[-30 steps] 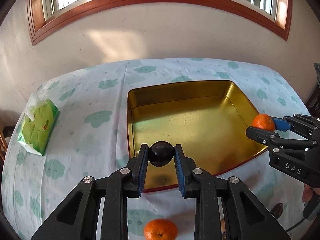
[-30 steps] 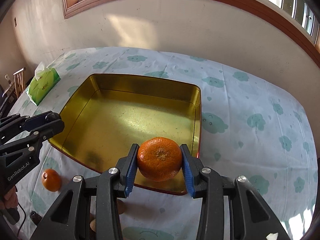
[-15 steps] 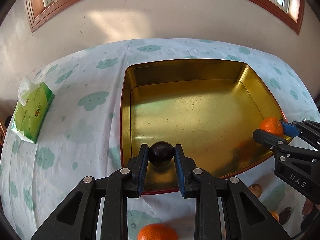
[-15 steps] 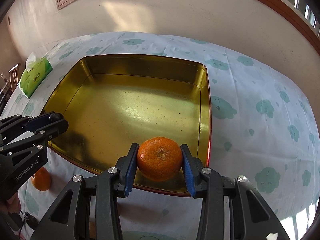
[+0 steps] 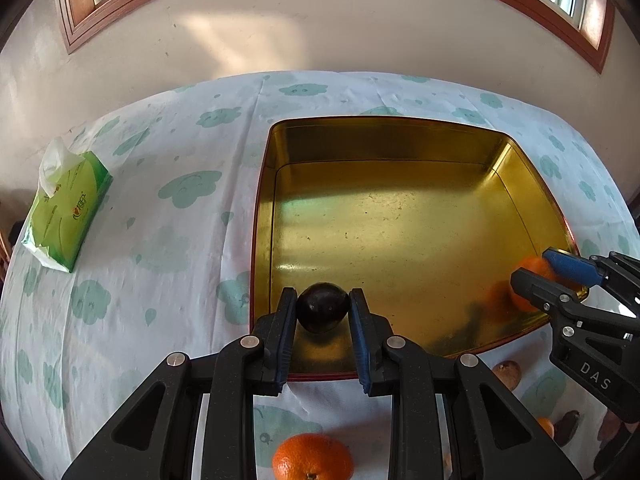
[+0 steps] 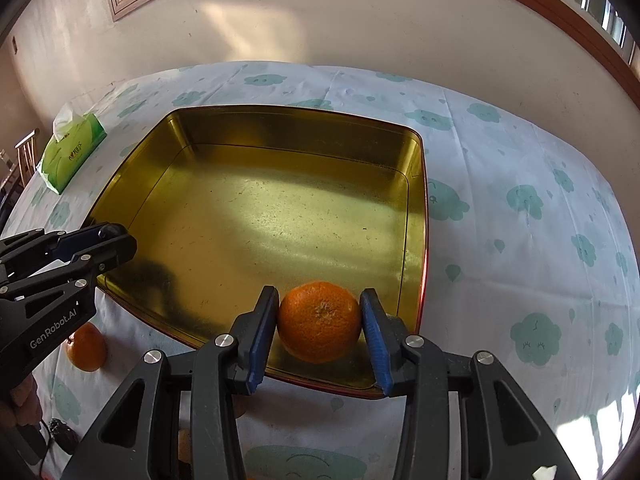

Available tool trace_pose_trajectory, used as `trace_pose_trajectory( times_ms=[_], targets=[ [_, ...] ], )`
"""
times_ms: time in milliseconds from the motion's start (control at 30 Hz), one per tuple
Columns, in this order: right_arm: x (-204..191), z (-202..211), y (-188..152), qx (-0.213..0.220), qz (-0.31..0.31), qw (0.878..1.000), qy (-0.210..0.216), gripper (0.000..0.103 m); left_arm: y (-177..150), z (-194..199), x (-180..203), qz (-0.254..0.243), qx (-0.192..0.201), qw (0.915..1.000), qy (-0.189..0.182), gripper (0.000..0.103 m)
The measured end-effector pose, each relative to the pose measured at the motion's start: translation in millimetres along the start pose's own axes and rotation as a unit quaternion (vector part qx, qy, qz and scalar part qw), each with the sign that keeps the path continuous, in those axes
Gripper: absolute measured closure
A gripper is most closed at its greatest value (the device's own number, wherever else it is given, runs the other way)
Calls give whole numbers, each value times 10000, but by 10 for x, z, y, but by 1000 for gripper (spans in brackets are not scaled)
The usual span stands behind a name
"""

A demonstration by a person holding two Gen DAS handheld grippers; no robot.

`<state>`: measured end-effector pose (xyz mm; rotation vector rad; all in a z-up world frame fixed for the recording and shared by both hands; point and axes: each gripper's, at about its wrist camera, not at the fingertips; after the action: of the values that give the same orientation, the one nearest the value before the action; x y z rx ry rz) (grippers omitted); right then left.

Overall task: Organize fruits
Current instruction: 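Open the right gripper releasing the mandarin while the left releases the plum into the tin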

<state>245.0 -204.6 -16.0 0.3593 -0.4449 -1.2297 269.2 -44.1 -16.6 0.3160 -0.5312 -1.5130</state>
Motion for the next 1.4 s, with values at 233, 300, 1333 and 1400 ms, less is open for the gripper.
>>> trace_pose_trajectory(
  times_ms=[233,300,1333,1400],
  targets=[
    [6,-1,3,37,57,10000,-27,59,-11,6,-4,-25,40,10000,-25,75],
    [6,-5,7,30,51,10000,-25,58,-13,7,-4,-29,37,10000,-22,75],
    [-400,923,-639,526,200,9984,-49,49,-748,1020,-248,71,436,9990,-43,61],
    [-404,945,-767,476,180,9987,-82,49,-870,1076,-318,68,435,9990,14,61]
  ],
)
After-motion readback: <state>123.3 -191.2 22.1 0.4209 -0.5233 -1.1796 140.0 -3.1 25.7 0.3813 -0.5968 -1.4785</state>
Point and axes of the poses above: each gripper's, at about its wrist camera, not at the fingertips, and z roughly against the way its jaws point, x to its right, y to its top, and after that the axes turned 14 degrees about z, right-handed
